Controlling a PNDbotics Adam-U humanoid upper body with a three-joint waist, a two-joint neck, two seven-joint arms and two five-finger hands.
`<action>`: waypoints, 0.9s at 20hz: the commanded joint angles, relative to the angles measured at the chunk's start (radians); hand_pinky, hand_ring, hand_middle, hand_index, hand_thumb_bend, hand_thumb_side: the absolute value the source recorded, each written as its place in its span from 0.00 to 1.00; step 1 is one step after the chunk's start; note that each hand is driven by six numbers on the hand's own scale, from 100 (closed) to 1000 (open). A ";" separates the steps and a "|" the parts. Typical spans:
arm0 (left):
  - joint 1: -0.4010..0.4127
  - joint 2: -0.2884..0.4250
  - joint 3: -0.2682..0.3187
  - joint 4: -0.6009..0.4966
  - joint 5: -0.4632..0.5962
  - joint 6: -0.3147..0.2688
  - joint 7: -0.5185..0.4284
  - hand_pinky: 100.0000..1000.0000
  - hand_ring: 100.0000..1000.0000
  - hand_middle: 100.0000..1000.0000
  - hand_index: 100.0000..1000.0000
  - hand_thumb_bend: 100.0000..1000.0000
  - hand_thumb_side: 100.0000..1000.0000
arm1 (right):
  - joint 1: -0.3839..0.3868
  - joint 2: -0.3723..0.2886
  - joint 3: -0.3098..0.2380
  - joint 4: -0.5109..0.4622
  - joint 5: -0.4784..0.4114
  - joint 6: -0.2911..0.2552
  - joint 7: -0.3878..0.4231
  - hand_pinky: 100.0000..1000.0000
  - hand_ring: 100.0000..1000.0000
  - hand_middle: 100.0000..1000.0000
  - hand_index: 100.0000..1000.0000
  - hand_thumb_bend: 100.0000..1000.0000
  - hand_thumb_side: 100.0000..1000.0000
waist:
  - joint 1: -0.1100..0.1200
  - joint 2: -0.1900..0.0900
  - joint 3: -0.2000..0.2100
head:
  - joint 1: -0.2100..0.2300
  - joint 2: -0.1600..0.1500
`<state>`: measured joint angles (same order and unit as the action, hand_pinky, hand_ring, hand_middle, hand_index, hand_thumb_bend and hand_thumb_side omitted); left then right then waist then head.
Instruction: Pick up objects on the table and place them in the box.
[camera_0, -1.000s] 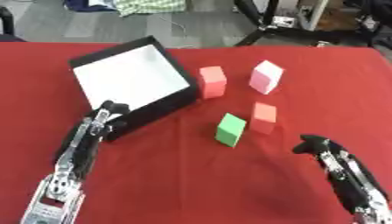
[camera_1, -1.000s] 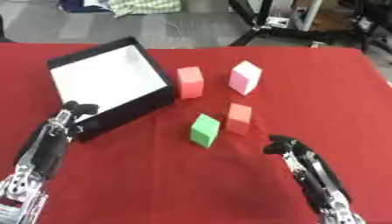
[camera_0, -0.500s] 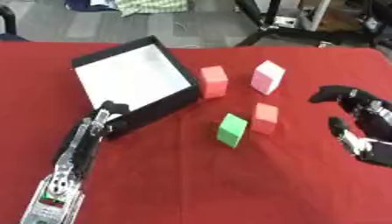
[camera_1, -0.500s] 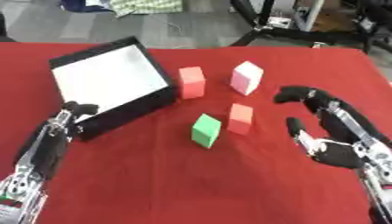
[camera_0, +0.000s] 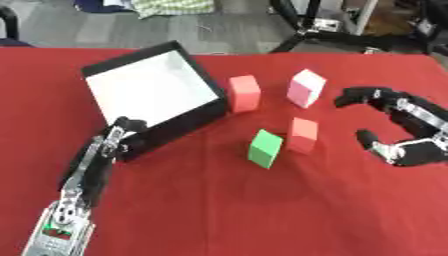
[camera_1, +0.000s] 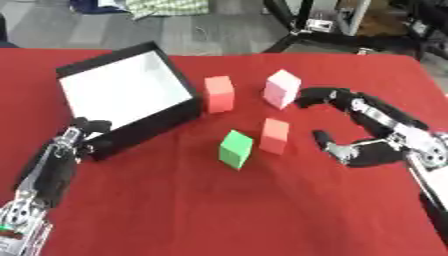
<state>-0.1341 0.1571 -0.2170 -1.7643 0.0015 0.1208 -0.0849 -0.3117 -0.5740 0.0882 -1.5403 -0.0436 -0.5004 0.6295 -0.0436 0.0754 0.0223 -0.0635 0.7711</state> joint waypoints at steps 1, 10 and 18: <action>-0.014 0.004 -0.002 -0.021 0.002 -0.001 -0.005 0.79 0.98 0.73 0.64 0.00 0.87 | -0.054 0.001 0.001 0.083 0.034 -0.016 0.032 1.00 0.91 0.87 0.98 0.00 0.41 | 0.004 -0.008 0.001 | -0.007 -0.001; -0.012 0.002 -0.006 -0.020 0.003 0.000 -0.010 0.79 0.99 0.73 0.64 0.00 0.87 | -0.152 0.058 0.006 0.245 0.212 -0.054 -0.026 1.00 0.91 0.88 0.99 0.00 0.43 | 0.009 -0.013 -0.002 | -0.019 -0.001; -0.012 0.001 -0.008 -0.020 0.003 0.000 -0.012 0.79 0.99 0.73 0.64 0.00 0.87 | -0.178 0.074 0.016 0.284 0.311 -0.068 -0.074 1.00 0.91 0.88 1.00 0.00 0.37 | 0.013 -0.014 -0.004 | -0.026 -0.001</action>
<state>-0.1344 0.1568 -0.2232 -1.7643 0.0037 0.1218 -0.0937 -0.4697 -0.4842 0.1067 -1.2536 0.2498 -0.5631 0.5632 -0.0434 0.0753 0.0199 -0.0855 0.7711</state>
